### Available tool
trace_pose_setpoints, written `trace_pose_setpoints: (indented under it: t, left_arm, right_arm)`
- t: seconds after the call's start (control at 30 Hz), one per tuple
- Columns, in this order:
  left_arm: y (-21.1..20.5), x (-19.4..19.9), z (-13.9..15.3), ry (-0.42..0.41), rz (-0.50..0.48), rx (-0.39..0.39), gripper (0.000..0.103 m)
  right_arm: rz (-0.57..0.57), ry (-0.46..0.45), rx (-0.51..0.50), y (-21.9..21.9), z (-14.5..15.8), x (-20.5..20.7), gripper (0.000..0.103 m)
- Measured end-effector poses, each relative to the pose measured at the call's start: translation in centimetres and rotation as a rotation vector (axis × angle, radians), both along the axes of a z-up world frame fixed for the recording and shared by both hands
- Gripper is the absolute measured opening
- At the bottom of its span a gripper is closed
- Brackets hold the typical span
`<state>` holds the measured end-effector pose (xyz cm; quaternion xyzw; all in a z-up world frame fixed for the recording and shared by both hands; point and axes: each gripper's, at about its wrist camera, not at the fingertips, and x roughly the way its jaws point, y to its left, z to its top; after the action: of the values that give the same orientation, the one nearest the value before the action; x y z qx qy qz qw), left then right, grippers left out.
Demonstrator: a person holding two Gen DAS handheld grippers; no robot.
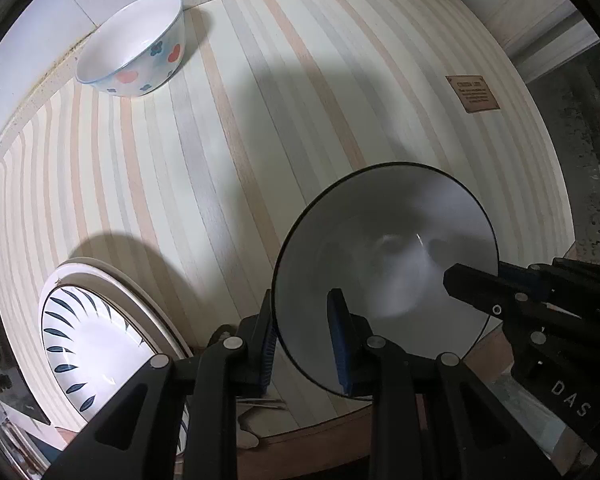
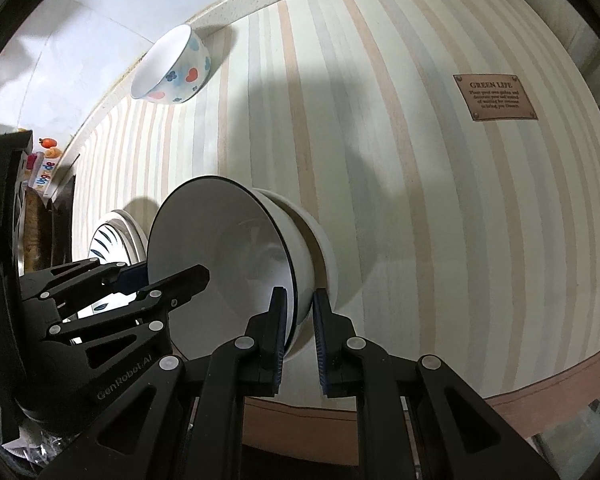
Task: Organize plates and bowls
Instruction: 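Nest the held bowl into the black-rimmed bowl and grip both rims, then carry the nested bowls with both grippers toward the plate stack on the mat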
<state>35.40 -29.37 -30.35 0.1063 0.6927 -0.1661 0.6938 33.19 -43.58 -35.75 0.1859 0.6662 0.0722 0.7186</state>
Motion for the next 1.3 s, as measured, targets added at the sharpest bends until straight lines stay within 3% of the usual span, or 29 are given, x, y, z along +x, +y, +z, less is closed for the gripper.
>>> trace_pose_setpoints:
  t: [0.3,0.5,0.57,0.63,0.83,1.0,1.1,1.17,1.2,1.23,1.3]
  left_arm:
    - [1.6,0.6,0.3,0.003,0.013,-0.039,0.022]
    - [5.6,3.6,4.6,-0.084,0.107,-0.095,0.023]
    - [8.0,6.4,5.4,-0.108,0.193,-0.116,0.029]
    - [10.1,9.2,5.5,-0.112,0.275,-0.135,0.029]
    - [15.7,17.5,2.9,-0.076,0.479,-0.176,0.029]
    - [16.8,21.3,0.2,-0.03,0.511,-0.174,0.029]
    - [16.6,22.4,-1.6,0.002,0.495,-0.167,0.028]
    - [16.3,22.6,-2.6,0.007,0.482,-0.151,0.019]
    - [16.3,22.5,-2.8,-0.004,0.476,-0.143,0.018]
    - [16.3,22.5,-3.0,-0.008,0.469,-0.136,0.017]
    - [16.0,22.3,-2.9,-0.017,0.462,-0.13,0.017]
  right_arm:
    - [-0.008,0.02,-0.005,-0.5,0.2,0.1,0.02]
    - [-0.034,-0.026,0.019,-1.7,3.2,1.6,0.02]
    - [-0.035,-0.072,0.047,-1.8,4.7,3.7,0.025]
    - [-0.027,-0.107,0.064,-1.3,5.5,6.4,0.039]
    - [0.016,-0.178,0.102,2.4,4.5,17.6,0.04]
    - [0.053,-0.15,0.118,6.0,1.6,24.4,0.04]
    - [0.065,-0.117,0.125,7.3,0.1,26.5,0.04]
    - [0.072,-0.099,0.122,8.0,-0.6,27.3,0.039]
    - [0.083,-0.088,0.119,8.3,-1.2,27.5,0.036]
    - [0.087,-0.075,0.119,8.5,-1.6,27.8,0.023]
    - [0.097,-0.059,0.08,8.9,-2.4,28.1,0.015]
